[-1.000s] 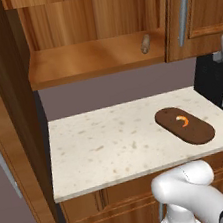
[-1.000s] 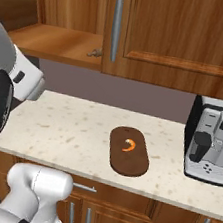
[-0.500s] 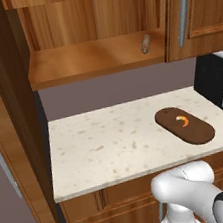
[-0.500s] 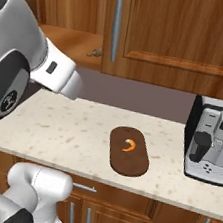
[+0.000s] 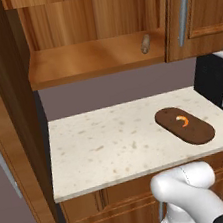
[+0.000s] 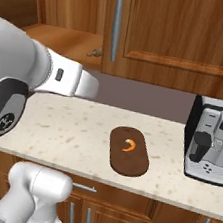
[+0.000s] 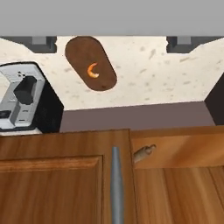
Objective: Open the cabinet, retrieve the rolling pin, and place it next to the meat on the cutting board to prepare for tenderizing.
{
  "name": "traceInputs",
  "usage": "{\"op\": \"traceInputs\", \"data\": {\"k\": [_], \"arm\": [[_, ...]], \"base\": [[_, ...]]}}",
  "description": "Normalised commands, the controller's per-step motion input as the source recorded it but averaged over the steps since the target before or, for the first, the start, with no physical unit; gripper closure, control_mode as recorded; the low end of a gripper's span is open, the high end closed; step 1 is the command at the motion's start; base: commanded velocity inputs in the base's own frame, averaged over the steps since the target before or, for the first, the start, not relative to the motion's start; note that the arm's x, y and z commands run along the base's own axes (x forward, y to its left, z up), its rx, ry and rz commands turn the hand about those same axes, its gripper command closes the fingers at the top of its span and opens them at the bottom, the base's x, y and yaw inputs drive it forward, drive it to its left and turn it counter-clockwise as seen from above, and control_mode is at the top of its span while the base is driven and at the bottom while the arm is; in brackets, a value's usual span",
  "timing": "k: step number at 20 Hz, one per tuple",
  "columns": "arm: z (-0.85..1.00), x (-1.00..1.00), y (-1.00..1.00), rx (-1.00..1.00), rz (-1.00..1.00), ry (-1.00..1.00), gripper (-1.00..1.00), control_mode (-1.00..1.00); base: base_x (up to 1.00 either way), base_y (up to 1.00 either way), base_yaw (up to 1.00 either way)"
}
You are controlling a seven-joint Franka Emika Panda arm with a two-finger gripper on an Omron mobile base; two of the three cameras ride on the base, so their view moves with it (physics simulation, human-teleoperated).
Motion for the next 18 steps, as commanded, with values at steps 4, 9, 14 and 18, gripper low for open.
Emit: {"op": "traceInputs", "data": {"k": [4, 9, 14, 18], "arm": [[-0.01, 0.00, -0.17, -0.28, 0.00, -0.37, -1.00, -1.00], [0.14, 0.01, -0.01, -0.16, -0.01, -0.25, -1.00, -1.00], [0.49, 0.16, 0.00, -0.06, -0.04, -0.13, -1.00, -1.00], [0.61, 0.08, 0.00, -0.04, -0.03, -0.07, -1.00, -1.00]], "base": [[0.00, 0.00, 0.00], [0.00, 0.00, 0.00], [0.00, 0.00, 0.00], [0.00, 0.00, 0.00]]}}
